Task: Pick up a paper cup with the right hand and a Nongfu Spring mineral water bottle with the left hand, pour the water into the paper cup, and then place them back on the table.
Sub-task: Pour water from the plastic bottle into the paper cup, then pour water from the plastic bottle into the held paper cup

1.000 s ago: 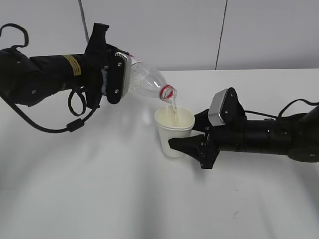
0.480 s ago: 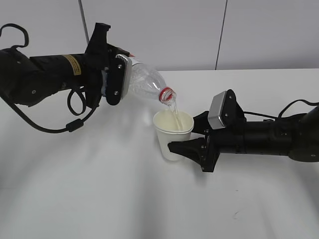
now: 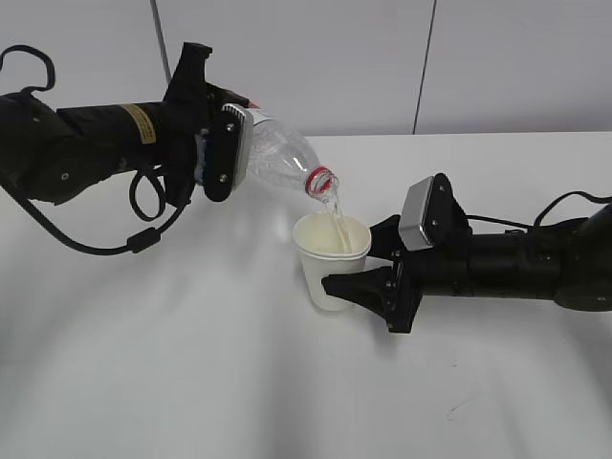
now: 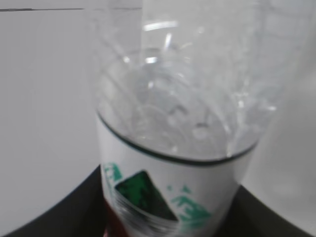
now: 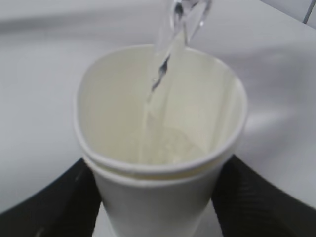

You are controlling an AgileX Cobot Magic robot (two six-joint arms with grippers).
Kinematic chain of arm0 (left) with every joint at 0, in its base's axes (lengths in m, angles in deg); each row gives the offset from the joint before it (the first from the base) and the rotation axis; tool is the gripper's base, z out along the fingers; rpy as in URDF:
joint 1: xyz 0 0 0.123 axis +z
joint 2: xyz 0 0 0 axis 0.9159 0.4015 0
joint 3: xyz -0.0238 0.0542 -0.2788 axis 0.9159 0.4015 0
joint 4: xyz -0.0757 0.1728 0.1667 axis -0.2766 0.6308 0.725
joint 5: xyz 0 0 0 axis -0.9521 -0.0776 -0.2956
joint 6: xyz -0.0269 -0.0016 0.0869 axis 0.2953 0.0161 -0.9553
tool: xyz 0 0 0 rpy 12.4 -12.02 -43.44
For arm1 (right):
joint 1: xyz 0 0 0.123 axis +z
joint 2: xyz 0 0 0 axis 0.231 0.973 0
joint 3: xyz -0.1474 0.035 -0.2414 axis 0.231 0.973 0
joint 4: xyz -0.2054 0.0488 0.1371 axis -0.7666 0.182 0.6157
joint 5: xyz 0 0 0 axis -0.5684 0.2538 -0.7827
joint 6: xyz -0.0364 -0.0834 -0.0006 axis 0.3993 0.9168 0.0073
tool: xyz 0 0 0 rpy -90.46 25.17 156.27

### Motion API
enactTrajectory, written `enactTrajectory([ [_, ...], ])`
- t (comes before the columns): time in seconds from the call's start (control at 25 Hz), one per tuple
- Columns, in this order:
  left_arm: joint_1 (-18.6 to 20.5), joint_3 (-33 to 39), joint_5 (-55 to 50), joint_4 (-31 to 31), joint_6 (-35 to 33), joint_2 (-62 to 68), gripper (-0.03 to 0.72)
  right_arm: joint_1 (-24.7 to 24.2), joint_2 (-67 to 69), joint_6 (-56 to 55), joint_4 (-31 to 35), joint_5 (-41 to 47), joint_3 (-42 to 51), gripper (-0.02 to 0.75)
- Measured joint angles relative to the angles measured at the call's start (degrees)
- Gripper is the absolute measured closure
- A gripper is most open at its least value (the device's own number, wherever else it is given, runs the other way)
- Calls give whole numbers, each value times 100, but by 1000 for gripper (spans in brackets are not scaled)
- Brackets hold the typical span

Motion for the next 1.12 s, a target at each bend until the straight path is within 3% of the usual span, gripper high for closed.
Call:
enactTrajectory([
  [1.12,0,0,94,0,-153,0,323,0,0,0,-13,0,0,253],
])
